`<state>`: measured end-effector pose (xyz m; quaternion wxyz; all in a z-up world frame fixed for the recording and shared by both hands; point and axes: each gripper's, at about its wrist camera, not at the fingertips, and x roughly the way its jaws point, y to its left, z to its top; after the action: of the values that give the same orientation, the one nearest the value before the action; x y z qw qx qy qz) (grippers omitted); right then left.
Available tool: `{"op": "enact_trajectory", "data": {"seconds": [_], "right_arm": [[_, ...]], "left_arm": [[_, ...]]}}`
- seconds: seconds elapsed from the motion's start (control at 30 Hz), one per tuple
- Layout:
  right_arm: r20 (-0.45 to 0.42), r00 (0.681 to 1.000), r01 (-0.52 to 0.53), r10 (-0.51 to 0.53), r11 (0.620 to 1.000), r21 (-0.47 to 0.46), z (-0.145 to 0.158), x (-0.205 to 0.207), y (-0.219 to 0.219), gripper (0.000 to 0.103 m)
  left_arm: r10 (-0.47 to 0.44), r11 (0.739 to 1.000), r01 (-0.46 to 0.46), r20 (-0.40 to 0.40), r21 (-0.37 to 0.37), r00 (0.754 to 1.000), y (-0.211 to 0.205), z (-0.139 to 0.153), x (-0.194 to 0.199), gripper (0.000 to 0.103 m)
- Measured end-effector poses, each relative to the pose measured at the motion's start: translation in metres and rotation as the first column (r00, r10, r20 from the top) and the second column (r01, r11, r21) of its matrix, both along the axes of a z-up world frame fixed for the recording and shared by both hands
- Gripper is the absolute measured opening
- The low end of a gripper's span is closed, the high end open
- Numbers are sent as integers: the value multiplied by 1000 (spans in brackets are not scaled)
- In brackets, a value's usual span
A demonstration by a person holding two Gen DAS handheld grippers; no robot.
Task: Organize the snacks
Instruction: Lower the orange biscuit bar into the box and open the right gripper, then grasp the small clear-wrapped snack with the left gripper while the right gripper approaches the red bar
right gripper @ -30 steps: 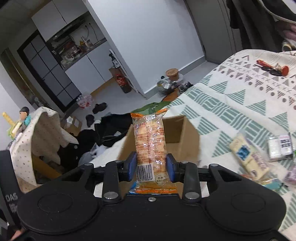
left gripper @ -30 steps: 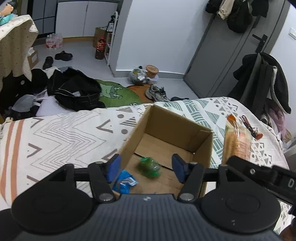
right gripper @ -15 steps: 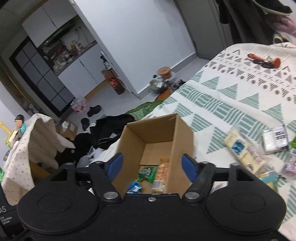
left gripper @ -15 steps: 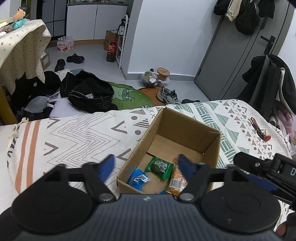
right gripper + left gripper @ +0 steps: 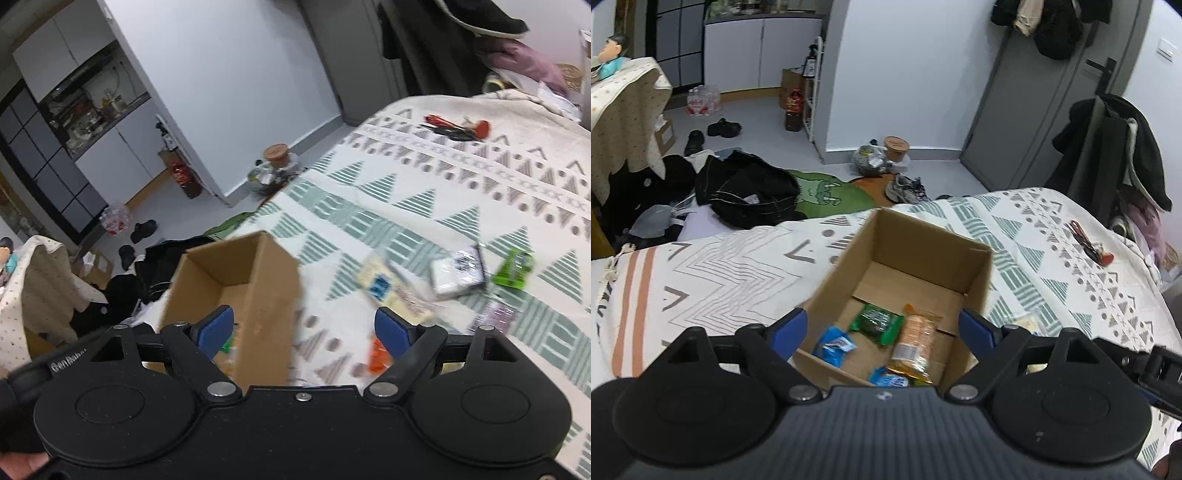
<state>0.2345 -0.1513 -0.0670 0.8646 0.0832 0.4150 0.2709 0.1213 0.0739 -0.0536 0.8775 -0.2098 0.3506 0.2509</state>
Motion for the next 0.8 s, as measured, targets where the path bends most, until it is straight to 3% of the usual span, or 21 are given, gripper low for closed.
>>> {"op": "enact_trajectory", "data": {"seconds": [0.2, 0.53, 0.8], "right_arm": [[-5, 1000, 22, -22, 1000, -2, -4, -1, -34, 91], [-37, 995, 92, -90, 995, 45, -8, 9, -86, 92], [-95, 988, 126, -118, 989, 79, -21, 17, -108, 90]], "left_arm": [[-36, 999, 36, -12, -9, 999, -27, -7, 8, 88], [-128, 991, 127, -35, -37, 991, -71, -20, 21, 88], [-135, 989, 131, -45, -69, 990, -96, -37, 31, 88]]}}
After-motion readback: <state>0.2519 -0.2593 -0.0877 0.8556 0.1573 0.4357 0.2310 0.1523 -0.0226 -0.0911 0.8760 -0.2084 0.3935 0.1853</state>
